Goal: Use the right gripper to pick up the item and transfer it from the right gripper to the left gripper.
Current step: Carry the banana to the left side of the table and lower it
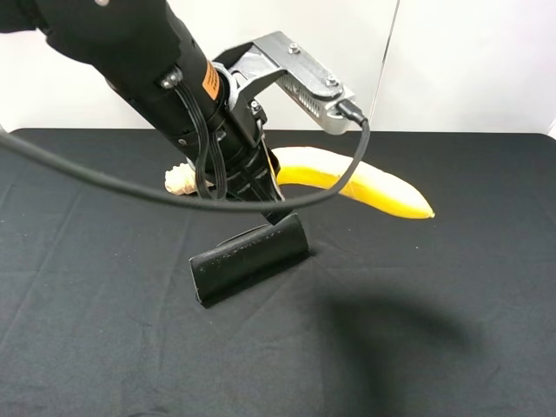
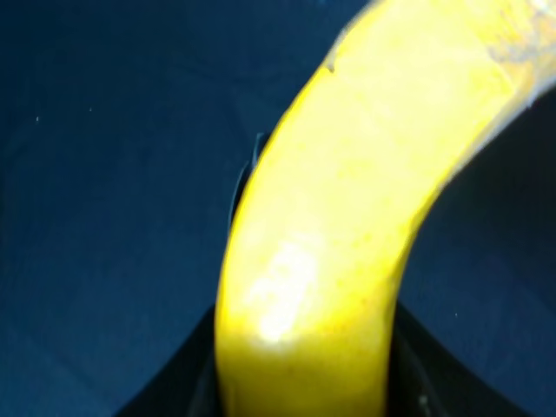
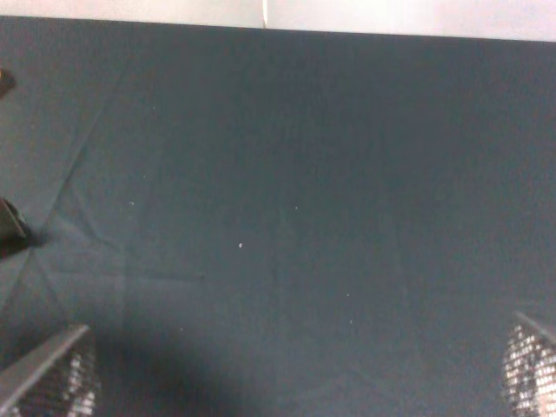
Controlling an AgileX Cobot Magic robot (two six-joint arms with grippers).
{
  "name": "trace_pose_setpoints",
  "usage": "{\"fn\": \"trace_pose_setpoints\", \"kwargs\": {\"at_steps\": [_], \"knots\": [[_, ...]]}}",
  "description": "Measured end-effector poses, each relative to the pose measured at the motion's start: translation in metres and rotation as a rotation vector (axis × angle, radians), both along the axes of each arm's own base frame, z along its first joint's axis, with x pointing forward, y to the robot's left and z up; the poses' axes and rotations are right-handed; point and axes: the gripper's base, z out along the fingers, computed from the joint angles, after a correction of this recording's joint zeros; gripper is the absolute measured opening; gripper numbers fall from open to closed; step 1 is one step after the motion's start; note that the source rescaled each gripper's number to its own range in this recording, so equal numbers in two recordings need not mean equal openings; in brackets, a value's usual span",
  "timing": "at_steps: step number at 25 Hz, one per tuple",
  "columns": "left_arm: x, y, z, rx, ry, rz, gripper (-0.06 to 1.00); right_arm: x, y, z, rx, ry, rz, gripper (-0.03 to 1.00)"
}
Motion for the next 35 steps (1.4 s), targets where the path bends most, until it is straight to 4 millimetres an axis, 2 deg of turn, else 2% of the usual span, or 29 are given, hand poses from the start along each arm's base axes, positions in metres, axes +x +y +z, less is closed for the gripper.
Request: {"fn": "trace_pose_setpoints", "kwargs": {"at_steps": [14,35], "knots": [[0.023,0.028,-0.002,0.003,0.076,0.249,0.00,0.000,0.001,0.000,0.016,0.002,0.010,1.00],[0.073,0.091,-0.002,-0.059,0.104,0.606,0.00,0.000,0.001,0.000,0.016,0.002,0.010,1.00]]}}
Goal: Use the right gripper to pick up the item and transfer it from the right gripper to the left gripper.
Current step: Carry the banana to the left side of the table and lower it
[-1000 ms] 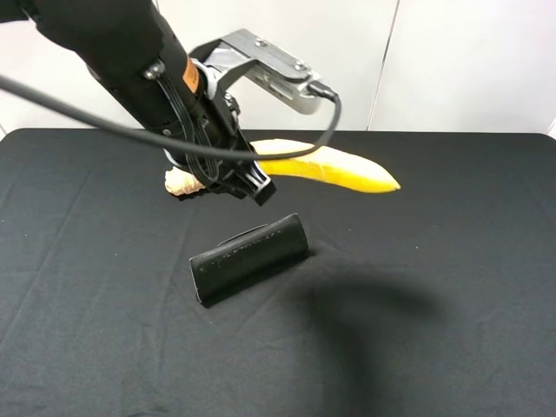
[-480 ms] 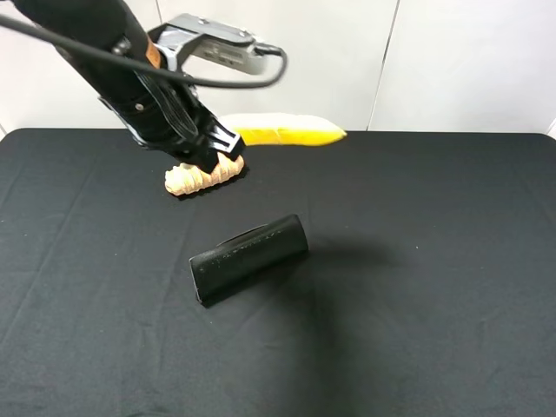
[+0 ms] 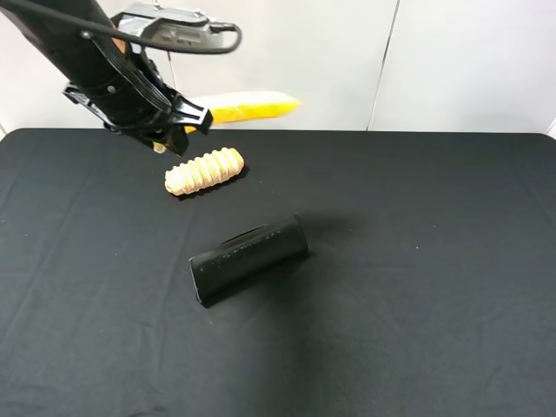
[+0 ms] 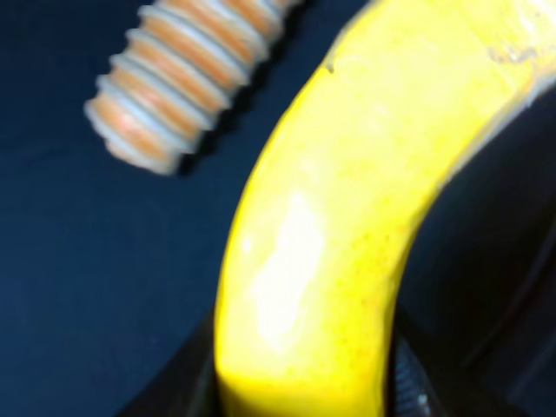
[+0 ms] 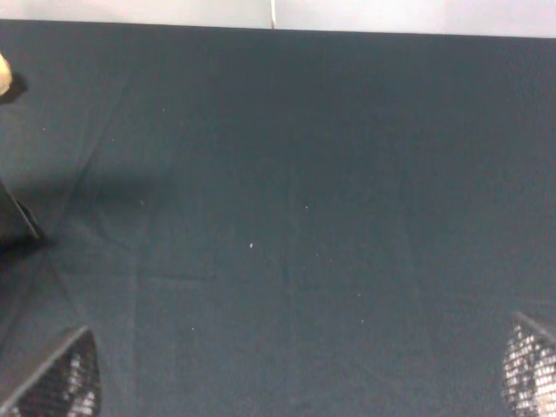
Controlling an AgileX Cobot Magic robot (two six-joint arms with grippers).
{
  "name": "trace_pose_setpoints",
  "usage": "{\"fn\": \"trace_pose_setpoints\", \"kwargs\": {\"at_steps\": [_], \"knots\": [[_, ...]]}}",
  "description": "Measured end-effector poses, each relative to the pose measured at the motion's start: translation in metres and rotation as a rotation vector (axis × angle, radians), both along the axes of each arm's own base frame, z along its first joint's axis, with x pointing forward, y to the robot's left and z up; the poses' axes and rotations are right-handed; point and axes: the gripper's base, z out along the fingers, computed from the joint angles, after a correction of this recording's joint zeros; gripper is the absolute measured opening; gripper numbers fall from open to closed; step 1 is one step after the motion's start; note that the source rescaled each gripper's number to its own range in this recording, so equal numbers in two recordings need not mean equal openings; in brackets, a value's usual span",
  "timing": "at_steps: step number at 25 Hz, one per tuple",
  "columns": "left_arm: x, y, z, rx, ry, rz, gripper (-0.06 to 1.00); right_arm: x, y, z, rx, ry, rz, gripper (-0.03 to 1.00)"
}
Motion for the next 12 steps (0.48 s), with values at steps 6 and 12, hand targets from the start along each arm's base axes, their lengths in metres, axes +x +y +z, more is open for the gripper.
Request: {"fn": "trace_pose_setpoints", "kwargs": {"at_steps": [6,12], "knots": [[0.012,0.023,0.000,-0.002,0.002,0.085,0.00,0.000,0.000,0.000,0.000,0.000,0.000,1.00],[0.017,0.049,-0.011,0.015,0.044,0.175,0.00,0.000,0.000,0.000,0.000,0.000,0.000,1.00]]}}
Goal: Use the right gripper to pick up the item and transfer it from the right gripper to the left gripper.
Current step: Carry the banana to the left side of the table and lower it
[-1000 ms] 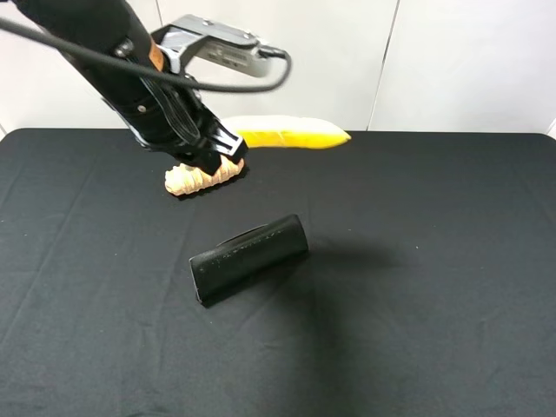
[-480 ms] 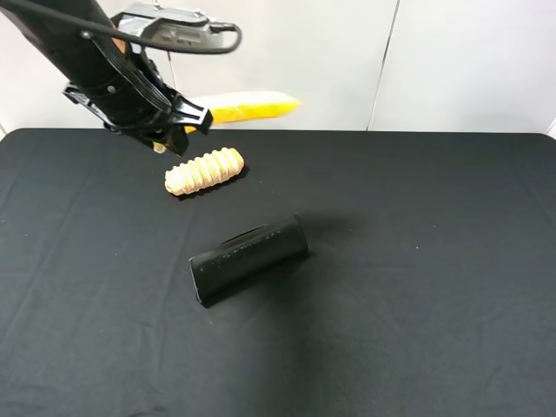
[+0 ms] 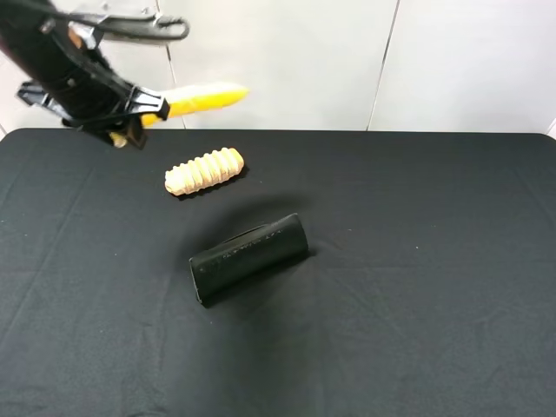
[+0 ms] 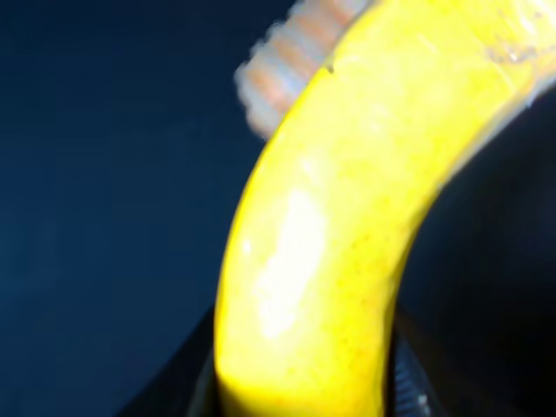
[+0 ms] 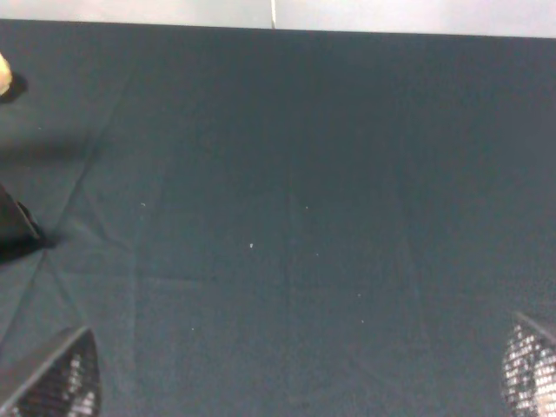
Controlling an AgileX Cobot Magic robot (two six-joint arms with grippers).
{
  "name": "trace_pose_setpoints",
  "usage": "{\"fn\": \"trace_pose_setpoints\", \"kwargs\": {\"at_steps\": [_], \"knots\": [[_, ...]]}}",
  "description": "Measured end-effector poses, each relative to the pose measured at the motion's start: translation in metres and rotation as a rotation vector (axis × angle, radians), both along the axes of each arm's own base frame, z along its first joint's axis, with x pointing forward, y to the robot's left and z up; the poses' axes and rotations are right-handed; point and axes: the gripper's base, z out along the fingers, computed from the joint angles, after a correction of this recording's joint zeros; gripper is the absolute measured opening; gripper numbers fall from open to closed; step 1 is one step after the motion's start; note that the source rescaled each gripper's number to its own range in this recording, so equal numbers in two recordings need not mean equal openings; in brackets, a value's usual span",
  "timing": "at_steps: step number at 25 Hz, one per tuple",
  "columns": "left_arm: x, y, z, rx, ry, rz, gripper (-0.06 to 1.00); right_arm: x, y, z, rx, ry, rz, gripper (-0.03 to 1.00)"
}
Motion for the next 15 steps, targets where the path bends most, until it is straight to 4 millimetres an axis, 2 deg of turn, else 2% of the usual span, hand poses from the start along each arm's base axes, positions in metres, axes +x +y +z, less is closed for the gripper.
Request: {"fn": "trace_pose_setpoints", "kwargs": {"at_steps": [6,15], "knots": [[-0.018,0.028,-0.044,0.038,0.127,0.083,0.00,0.000,0.000,0.000,0.000,0.000,0.000,1.00],[-0.044,0.037,-0.089,-0.019,0.136,0.212,0.00,0.000,0.000,0.000,0.000,0.000,0.000,1.00]]}}
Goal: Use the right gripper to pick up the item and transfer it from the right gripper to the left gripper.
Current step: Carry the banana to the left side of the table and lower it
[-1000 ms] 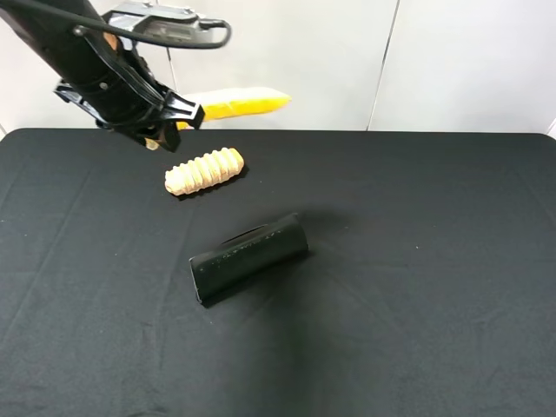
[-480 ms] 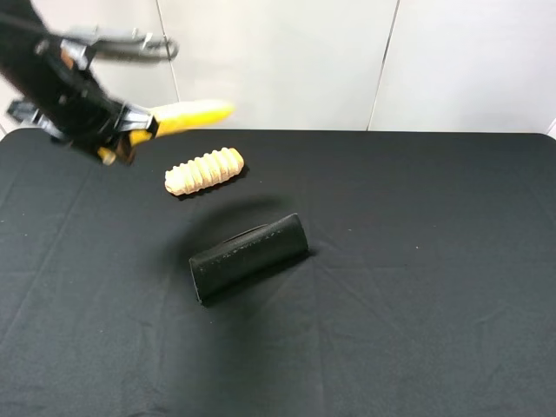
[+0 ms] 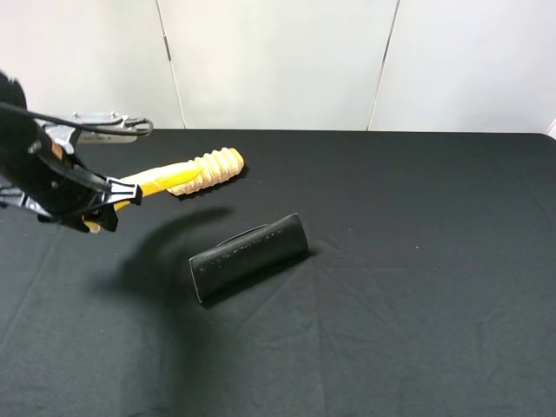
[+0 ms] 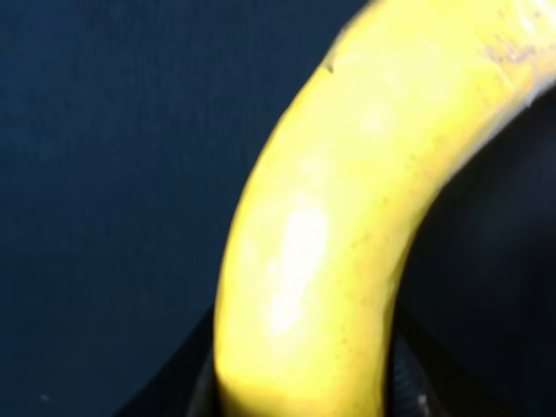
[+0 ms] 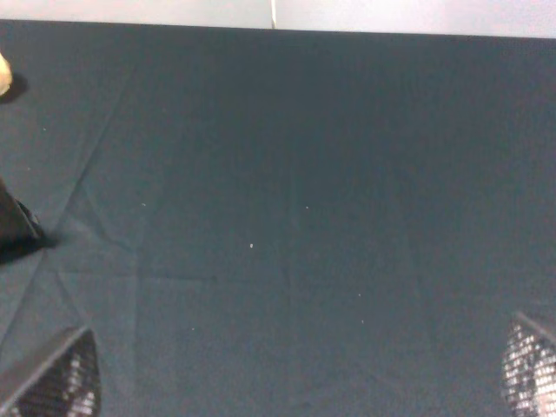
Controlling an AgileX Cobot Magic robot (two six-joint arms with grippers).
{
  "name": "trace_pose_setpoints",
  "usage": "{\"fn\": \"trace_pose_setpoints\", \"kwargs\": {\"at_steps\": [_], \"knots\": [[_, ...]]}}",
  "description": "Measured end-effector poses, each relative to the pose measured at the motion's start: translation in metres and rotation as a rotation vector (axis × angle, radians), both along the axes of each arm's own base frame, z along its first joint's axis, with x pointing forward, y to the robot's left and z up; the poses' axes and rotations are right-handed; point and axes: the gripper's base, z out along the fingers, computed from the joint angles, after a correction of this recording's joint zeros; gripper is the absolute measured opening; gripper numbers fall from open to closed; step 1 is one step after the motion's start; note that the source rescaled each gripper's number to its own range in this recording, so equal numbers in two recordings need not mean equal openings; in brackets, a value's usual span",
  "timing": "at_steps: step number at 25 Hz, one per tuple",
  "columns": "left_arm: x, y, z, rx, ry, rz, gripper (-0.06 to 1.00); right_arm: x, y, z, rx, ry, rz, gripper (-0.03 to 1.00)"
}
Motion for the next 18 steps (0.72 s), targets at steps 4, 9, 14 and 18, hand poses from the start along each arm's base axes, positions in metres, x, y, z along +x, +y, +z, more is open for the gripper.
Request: {"fn": "trace_pose_setpoints", "kwargs": {"at_steps": [4,9,14,18], "knots": [[-0.011,0.003,-0.016,-0.040,-0.026,0.073,0.00,0.000,0.000,0.000,0.000,0.000,0.000,1.00],[-0.026,0.007,-0.032,-0.079,-0.041,0.149,0.00,0.000,0.000,0.000,0.000,0.000,0.000,1.00],[-0.039,0.011,-0.043,-0.090,-0.042,0.162,0.00,0.000,0.000,0.000,0.000,0.000,0.000,1.00],[-0.044,0.012,-0.047,-0.085,-0.029,0.163,0.00,0.000,0.000,0.000,0.000,0.000,0.000,1.00]]}}
